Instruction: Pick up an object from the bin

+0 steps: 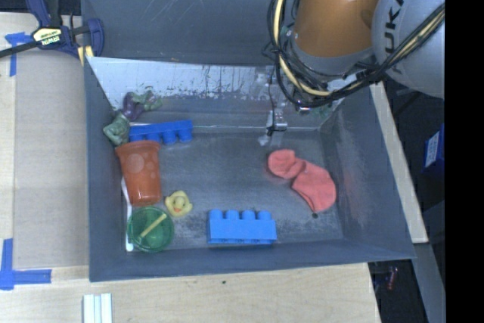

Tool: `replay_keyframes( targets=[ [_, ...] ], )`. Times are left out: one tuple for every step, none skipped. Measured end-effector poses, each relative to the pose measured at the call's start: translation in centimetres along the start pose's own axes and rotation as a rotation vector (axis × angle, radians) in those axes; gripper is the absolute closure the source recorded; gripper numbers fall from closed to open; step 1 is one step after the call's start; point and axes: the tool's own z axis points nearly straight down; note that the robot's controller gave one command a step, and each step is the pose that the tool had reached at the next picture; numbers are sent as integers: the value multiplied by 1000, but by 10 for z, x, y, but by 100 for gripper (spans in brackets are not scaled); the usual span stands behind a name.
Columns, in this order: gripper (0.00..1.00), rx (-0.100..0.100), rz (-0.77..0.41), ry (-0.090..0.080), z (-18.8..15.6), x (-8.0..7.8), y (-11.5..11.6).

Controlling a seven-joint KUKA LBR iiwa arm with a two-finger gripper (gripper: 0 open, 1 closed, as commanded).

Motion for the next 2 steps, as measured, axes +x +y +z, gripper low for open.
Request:
replay_keyframes(
  targets=[
    [0,0,1,-8,-5,-1,-1],
    [0,0,-84,-10,39,26,-63]
  ],
)
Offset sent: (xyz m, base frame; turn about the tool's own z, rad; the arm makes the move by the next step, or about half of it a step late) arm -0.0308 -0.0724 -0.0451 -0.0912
